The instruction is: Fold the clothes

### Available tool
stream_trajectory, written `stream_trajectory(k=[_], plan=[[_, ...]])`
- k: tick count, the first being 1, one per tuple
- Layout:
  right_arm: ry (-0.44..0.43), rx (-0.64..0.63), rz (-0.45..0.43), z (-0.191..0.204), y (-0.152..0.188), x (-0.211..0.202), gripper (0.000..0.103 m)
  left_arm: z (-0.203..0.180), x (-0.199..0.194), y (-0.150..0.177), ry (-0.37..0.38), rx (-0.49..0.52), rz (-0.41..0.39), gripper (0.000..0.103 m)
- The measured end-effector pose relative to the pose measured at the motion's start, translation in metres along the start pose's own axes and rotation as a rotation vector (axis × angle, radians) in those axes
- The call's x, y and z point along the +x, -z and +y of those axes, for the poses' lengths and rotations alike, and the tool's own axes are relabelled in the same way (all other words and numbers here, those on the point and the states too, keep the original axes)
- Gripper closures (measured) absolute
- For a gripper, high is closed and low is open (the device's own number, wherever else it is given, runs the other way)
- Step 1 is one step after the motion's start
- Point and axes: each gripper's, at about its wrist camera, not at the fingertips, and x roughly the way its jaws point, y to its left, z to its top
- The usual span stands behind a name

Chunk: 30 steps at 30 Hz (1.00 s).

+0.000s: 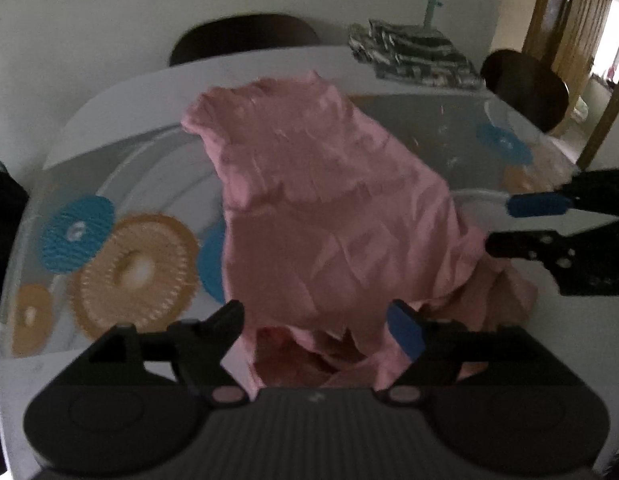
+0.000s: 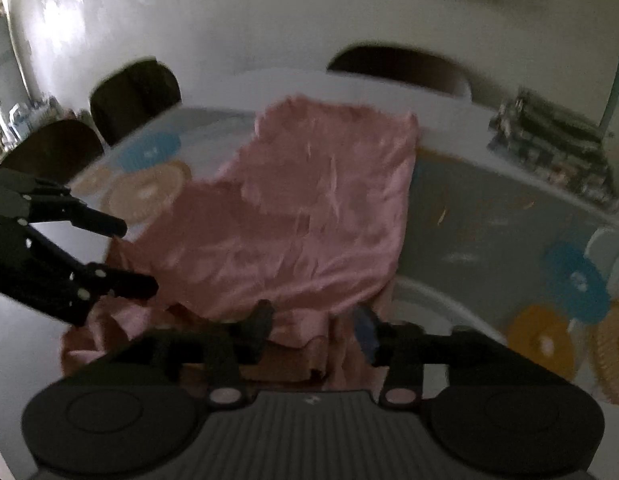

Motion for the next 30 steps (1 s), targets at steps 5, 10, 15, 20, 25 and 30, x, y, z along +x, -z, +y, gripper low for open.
stream_trajectory(k=[5,10,15,20,25,30], plan=[[-0.098,-0.063,0.039,0.016,0.011,-0.022,0.053,0.000,-0.026,0.016,0.005,-0.018,-0.022,0.025],[-0.199,-0.153,0.101,0.049,0.040,-0.033,0.053,-0.006,-0.036,0.044,-0.004,-0.012,0.013,0.025],[-0.226,-0.112,0.094,0.060,0.042,-0.034,0.070,-0.005,-0.041,0.062,-0.002,-0.029,0.035,0.025],[-0.245,-0.105,0.065,0.066,0.030,-0.031,0.086,-0.005,-0.044,0.072,-0.001,-0.032,0.044,0.025],[-0.294,-0.173,0.057,0.088,0.016,-0.016,0.087,-0.004,-0.045,0.079,-0.011,-0.028,0.050,0.018],[-0.332,-0.184,0.091,0.103,0.009,0.007,0.087,-0.006,-0.047,0.081,-0.012,-0.012,0.048,0.018]])
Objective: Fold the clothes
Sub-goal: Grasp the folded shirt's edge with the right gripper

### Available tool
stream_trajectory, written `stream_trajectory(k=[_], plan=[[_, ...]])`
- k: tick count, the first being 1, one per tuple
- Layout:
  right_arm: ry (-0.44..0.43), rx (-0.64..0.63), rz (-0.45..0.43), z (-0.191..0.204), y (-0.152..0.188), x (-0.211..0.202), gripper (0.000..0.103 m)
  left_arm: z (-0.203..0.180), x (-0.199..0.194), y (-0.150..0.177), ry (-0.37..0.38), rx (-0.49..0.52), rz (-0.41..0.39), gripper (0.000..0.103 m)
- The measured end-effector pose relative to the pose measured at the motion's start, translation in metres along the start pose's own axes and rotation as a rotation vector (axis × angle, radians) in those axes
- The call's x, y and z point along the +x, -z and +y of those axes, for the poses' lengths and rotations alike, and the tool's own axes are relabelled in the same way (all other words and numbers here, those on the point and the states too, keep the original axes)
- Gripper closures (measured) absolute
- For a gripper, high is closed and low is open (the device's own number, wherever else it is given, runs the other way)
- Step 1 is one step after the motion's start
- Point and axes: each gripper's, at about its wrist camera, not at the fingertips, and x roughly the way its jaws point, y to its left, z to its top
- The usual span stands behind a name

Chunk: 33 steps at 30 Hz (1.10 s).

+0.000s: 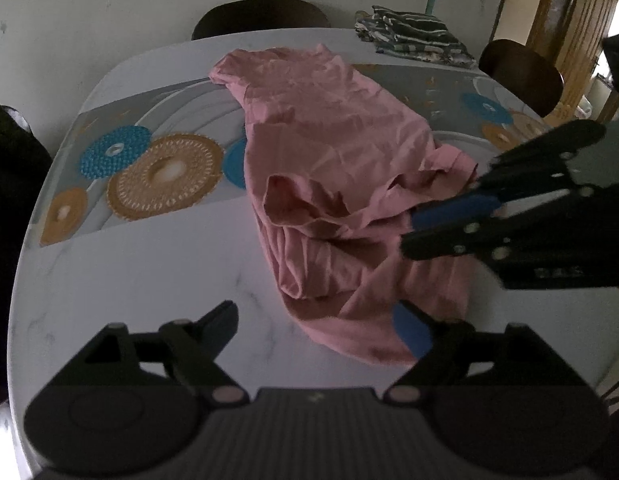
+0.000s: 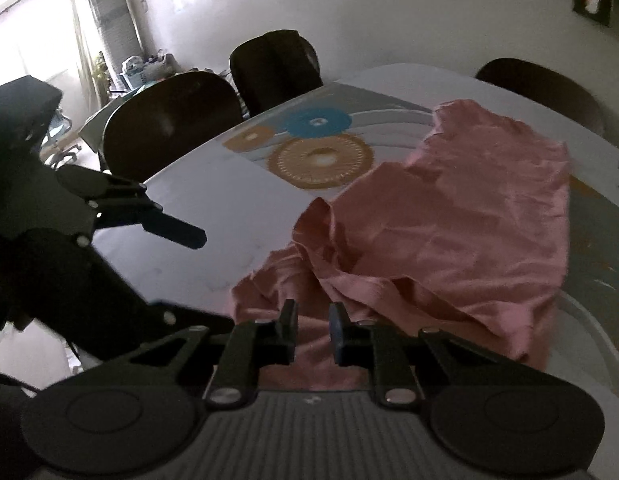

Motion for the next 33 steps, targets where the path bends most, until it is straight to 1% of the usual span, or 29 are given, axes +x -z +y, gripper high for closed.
stream_trajectory(k=[3,4,8,10,14,19,21,24,27,29,31,33], plan=[[-0.005,0.002,0.021,-0.001,-0.002,0.010,0.087,0.000,0.000,0.002,0.002,0.004,0.002,0.018],[0.009,0.000,0.024,-0.002,-0.003,0.014,0.087,0.000,0.000,0.002,0.003,0.005,0.003,0.018],[0.089,0.005,0.012,-0.014,-0.008,0.023,0.087,-0.001,0.001,0.003,0.007,0.009,0.005,0.017],[0.114,0.013,0.006,-0.022,-0.012,0.027,0.087,-0.002,0.001,0.004,0.009,0.013,0.007,0.017],[0.209,0.024,0.010,-0.036,-0.022,0.035,0.087,-0.004,0.002,0.003,0.014,0.025,0.009,0.016],[0.218,0.003,0.001,-0.035,-0.027,0.027,0.087,-0.006,0.002,0.003,0.017,0.037,0.007,0.016],[0.228,-0.006,-0.032,-0.030,-0.028,0.017,0.087,-0.004,0.001,0.003,0.013,0.035,0.005,0.015],[0.292,-0.025,-0.076,-0.025,-0.032,0.007,0.086,0.000,0.001,0.004,0.007,0.018,0.007,0.014],[0.269,-0.040,-0.076,-0.024,-0.036,0.004,0.086,0.001,0.000,0.006,0.009,0.013,0.010,0.014],[0.188,-0.063,-0.078,-0.017,-0.040,0.001,0.086,0.000,0.001,0.007,0.014,0.015,0.014,0.014],[0.139,-0.098,-0.082,-0.007,-0.041,0.000,0.086,-0.002,0.001,0.008,0.019,0.018,0.019,0.014],[0.122,-0.123,-0.079,-0.002,-0.044,0.006,0.086,-0.003,0.002,0.009,0.022,0.021,0.021,0.014]])
